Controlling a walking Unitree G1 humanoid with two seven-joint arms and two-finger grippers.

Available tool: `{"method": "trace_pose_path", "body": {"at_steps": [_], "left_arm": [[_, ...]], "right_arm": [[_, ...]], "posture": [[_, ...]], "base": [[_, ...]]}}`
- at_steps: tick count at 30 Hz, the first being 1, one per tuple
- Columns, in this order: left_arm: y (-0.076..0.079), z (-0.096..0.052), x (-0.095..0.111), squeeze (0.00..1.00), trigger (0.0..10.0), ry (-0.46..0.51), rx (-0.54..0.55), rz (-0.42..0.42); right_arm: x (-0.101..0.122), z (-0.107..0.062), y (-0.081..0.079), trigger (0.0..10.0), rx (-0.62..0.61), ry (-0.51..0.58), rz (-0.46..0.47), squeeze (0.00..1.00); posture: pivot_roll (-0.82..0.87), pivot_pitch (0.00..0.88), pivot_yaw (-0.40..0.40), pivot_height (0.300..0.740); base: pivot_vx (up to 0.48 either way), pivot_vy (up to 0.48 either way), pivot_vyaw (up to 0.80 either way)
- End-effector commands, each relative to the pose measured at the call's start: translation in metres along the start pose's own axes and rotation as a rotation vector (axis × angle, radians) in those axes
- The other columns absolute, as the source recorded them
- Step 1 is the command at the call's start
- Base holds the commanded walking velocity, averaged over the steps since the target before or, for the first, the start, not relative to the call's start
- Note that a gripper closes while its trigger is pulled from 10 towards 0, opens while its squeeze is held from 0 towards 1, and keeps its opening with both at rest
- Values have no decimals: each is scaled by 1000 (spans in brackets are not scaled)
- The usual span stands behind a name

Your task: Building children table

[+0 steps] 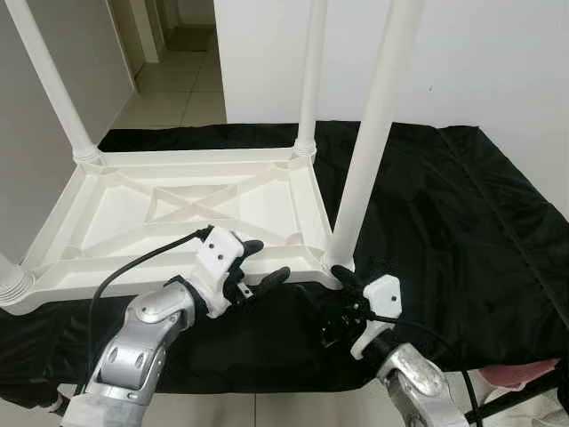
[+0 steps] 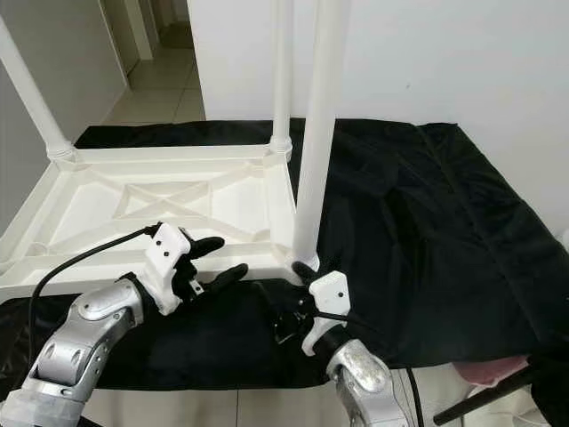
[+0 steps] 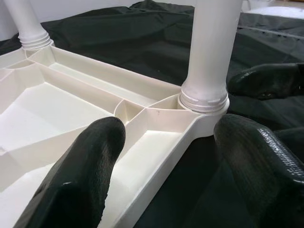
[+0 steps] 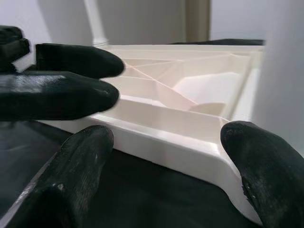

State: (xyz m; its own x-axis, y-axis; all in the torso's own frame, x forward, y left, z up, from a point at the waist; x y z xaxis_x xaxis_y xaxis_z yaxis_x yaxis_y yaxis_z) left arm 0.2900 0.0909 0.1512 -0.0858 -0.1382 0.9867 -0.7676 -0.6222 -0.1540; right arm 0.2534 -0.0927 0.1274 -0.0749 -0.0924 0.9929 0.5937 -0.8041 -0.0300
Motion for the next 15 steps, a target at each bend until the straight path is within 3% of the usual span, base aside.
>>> {"method": "trace_pose_path", "body": {"at_steps": [1,7,15], "left_arm": [[-16,-6,-9,0,10000,-29,179,-3],[-5,-10,-22,0,10000,-82,112,13],[-7,-15,-29,0,10000,-113,120,13]], "right_arm": [[-4,2,-2,10000,29,-20,14,0],[-2,19,9,10000,28,-4,37,0],[2,28,26,10000,-47,25,50,0]], "posture": [[-64,0,17,740],[-50,0,7,740],[-45,13,8,740]], "base": [[0,0,0],[0,0,0],[0,0,0]]}}
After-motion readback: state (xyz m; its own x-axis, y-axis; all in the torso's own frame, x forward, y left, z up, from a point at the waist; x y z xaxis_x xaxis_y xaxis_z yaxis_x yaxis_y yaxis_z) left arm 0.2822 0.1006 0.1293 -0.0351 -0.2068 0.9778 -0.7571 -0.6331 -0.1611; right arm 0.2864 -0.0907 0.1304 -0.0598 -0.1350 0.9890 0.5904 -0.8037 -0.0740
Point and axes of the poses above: a point about 5 cm out from each wrist's last joint towards the gripper, its own z axis pointing out of the wrist towards the gripper, its own x axis along the axis of the wrist's last joint, y = z × x, the point moved 3 cm from there along z, pointing out of the wrist towards the gripper
